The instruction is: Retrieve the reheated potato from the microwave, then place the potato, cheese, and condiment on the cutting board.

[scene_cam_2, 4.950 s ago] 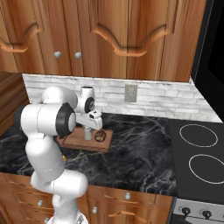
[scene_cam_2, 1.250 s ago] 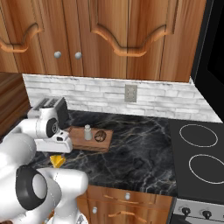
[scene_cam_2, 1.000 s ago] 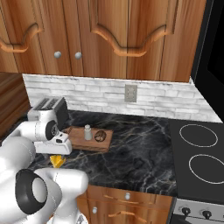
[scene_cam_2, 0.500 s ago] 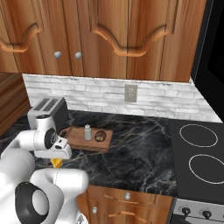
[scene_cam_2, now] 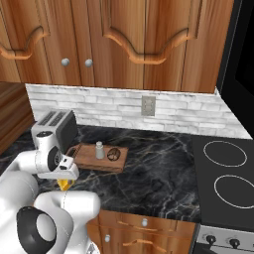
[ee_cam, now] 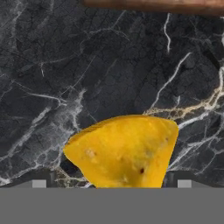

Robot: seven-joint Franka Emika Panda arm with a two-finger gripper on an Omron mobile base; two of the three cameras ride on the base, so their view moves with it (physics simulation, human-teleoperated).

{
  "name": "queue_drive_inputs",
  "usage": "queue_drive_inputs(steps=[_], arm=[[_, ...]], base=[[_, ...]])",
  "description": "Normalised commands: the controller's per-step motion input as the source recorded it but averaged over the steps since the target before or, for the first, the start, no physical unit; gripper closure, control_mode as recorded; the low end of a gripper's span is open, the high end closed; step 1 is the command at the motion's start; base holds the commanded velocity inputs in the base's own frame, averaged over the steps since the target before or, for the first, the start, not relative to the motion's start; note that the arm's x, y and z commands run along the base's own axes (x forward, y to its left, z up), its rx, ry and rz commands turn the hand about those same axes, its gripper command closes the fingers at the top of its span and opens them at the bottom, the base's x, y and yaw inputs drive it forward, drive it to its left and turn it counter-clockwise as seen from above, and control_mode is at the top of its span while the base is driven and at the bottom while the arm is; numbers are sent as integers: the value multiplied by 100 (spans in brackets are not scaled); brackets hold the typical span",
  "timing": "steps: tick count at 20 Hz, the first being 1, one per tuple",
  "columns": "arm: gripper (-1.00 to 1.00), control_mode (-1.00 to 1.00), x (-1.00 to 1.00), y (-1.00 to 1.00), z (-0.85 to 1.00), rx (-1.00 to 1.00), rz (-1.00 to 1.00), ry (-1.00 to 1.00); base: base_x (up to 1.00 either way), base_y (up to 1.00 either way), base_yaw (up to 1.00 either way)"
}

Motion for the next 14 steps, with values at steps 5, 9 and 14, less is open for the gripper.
queue_drive_inputs(steps=[5, 9, 14], arm=[[100, -100, -5, -7, -25, 0, 0, 0], [100, -100, -1, -24, -28, 0, 0, 0], [100, -100, -8, -22, -30, 0, 0, 0]], base=[[0, 0, 0], [0, 0, 0], [0, 0, 0]])
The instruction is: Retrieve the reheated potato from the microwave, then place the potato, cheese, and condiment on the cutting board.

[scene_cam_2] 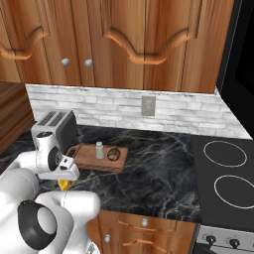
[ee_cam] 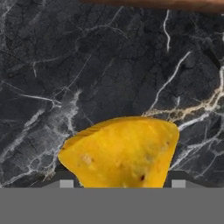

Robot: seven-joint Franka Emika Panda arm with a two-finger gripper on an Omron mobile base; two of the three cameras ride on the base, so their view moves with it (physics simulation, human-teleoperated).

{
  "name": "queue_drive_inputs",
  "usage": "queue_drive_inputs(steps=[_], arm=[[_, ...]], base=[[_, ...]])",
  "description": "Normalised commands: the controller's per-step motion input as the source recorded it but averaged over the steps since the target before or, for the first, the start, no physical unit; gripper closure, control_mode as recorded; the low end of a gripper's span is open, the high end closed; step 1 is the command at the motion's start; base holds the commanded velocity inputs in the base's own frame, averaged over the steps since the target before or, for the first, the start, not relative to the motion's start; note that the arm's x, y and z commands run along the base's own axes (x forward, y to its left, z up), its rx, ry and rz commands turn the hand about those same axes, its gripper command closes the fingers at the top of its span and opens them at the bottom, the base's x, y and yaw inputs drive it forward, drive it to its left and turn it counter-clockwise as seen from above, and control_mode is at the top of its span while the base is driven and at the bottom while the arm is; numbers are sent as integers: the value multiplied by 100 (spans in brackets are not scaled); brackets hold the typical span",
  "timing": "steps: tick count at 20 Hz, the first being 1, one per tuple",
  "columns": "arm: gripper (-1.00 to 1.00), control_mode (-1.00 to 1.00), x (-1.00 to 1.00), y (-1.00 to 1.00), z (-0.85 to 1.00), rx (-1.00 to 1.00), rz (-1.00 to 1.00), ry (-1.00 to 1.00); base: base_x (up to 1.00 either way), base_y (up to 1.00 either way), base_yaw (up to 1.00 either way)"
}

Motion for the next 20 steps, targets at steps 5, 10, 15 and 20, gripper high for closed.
queue_drive_inputs(steps=[5, 10, 15, 20], arm=[[100, -100, -10, -9, 0, 0, 0, -4], [100, -100, 0, -10, 52, 0, 0, 1], [100, -100, 23, -7, 45, 0, 0, 0], [100, -100, 52, -3, 16, 0, 0, -6]], base=[[0, 0, 0], [0, 0, 0], [0, 0, 0], [0, 0, 0]])
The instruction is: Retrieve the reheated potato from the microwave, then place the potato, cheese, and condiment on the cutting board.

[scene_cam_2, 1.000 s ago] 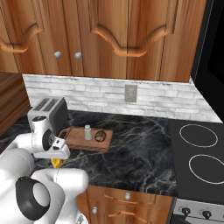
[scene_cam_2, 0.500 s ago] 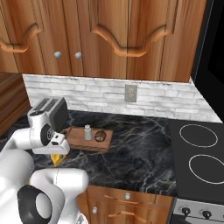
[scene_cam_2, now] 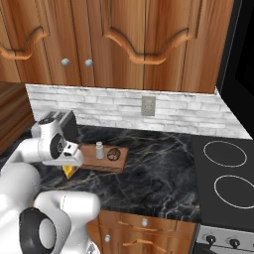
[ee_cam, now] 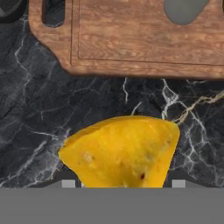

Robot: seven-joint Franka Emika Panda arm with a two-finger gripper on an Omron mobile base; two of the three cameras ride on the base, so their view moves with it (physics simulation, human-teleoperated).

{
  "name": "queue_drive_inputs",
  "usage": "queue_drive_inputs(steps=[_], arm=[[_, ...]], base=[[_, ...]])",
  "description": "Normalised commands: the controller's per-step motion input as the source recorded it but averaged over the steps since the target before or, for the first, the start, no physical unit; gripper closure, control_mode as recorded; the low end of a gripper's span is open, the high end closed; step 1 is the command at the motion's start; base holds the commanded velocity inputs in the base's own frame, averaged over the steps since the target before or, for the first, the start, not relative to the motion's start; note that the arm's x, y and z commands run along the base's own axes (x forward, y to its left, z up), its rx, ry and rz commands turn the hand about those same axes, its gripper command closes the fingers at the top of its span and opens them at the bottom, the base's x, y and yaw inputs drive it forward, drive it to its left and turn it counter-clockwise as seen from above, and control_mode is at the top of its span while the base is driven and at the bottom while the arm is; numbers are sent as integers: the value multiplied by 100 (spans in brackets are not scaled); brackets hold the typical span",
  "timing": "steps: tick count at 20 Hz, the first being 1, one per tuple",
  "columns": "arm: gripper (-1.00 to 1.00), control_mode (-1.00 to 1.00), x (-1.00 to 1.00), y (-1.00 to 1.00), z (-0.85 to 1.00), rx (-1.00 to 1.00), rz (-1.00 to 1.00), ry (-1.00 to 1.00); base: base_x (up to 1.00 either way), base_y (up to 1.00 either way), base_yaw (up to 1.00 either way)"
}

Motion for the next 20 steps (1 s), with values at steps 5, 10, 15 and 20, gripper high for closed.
queue_drive_inputs(steps=[5, 10, 15, 20], arm=[[100, -100, 62, 0, 7, 0, 0, -1], [100, -100, 54, 1, 10, 0, 0, 0], [100, -100, 39, 17, 4, 0, 0, 0], [100, -100, 20, 16, -8, 0, 0, 0]], base=[[0, 0, 0], [0, 0, 0], [0, 0, 0], [0, 0, 0]])
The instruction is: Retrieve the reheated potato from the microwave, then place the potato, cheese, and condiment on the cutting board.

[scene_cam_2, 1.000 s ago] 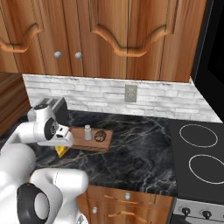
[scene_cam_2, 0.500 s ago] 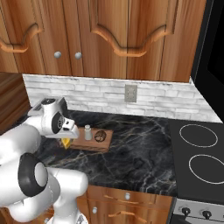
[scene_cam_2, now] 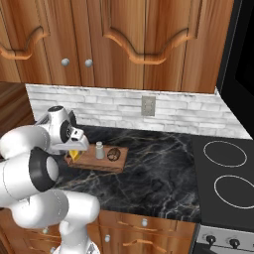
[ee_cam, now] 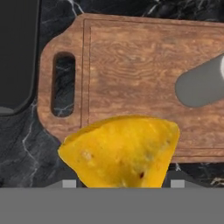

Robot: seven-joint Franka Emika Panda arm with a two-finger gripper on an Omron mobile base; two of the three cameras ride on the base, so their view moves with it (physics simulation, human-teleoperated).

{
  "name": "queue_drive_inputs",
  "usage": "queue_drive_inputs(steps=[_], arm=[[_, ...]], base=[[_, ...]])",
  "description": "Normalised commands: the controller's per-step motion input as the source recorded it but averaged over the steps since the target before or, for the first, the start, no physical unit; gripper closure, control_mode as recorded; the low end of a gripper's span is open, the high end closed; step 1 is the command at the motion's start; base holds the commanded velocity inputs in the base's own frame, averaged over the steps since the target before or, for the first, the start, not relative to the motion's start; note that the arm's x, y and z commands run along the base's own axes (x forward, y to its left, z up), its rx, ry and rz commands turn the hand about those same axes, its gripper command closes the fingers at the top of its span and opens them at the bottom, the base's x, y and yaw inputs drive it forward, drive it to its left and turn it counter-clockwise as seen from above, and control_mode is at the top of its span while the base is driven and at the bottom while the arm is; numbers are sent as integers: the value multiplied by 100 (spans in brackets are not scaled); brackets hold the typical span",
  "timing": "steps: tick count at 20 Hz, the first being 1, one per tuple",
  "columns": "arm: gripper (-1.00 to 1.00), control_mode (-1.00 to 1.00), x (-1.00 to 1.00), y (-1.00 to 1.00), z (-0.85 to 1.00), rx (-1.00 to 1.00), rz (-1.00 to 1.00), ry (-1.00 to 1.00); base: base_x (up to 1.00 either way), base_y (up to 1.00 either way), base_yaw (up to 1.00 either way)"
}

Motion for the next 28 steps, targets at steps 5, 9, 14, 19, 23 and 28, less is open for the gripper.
queue_drive_inputs(steps=[5, 9, 14, 19, 23, 28], arm=[[100, -100, 24, -1, -10, -4, 0, 0], [100, -100, 14, -6, -9, -4, 0, 0], [100, -100, 8, -4, -14, 0, 0, 0], [100, -100, 11, -9, -12, 0, 0, 0], [100, -100, 14, -8, -10, 0, 0, 0], [100, -100, 13, -4, -8, 0, 0, 0]], base=[[0, 0, 0], [0, 0, 0], [0, 0, 0], [0, 0, 0], [0, 0, 0], [0, 0, 0]])
